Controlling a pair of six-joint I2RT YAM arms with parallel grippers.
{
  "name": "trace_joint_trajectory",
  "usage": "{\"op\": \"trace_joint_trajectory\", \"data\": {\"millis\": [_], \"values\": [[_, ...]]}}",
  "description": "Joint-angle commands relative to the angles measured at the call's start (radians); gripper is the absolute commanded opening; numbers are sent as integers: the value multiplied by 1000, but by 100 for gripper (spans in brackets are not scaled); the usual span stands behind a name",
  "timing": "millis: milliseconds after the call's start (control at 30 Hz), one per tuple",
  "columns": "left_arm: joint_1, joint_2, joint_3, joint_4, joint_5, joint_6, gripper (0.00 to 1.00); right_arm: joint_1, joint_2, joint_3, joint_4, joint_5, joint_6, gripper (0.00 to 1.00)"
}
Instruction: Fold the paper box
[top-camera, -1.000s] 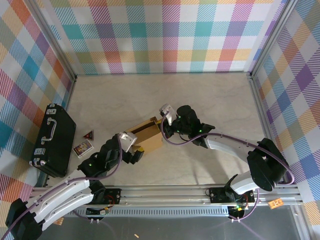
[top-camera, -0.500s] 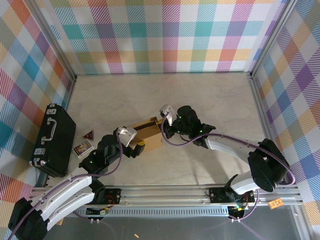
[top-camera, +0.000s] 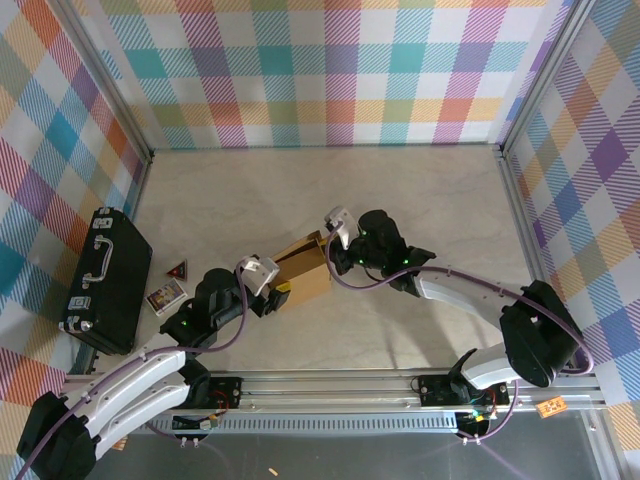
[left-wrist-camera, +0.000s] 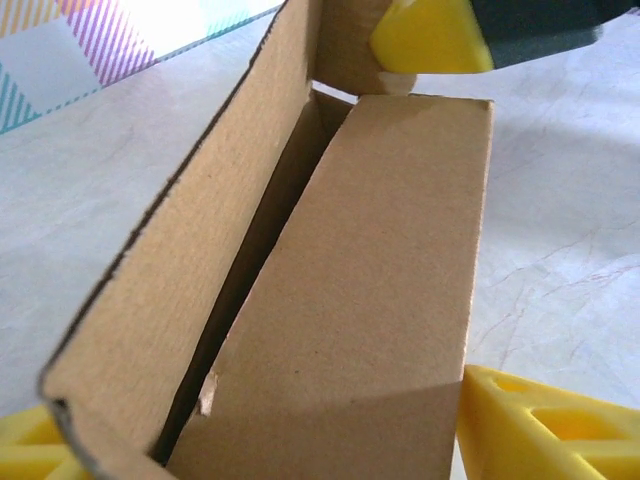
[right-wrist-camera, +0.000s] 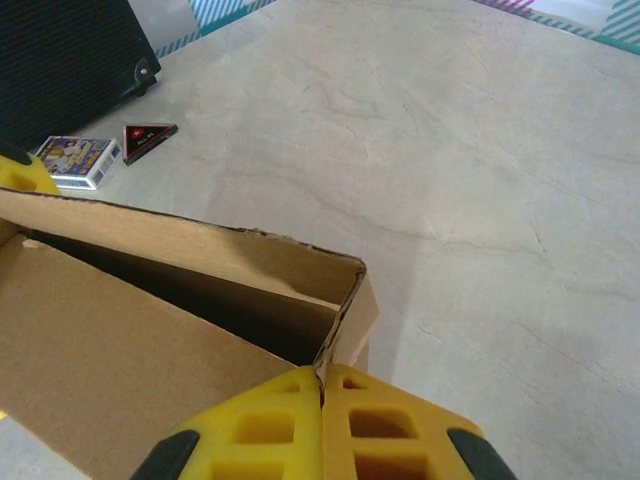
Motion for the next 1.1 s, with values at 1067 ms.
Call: {"op": "trace_joint_trajectory", "data": {"millis": [1067], "values": [[-38,17,-7,38,67,76,39,-44,-107,37,-240,-84,3,36]]}}
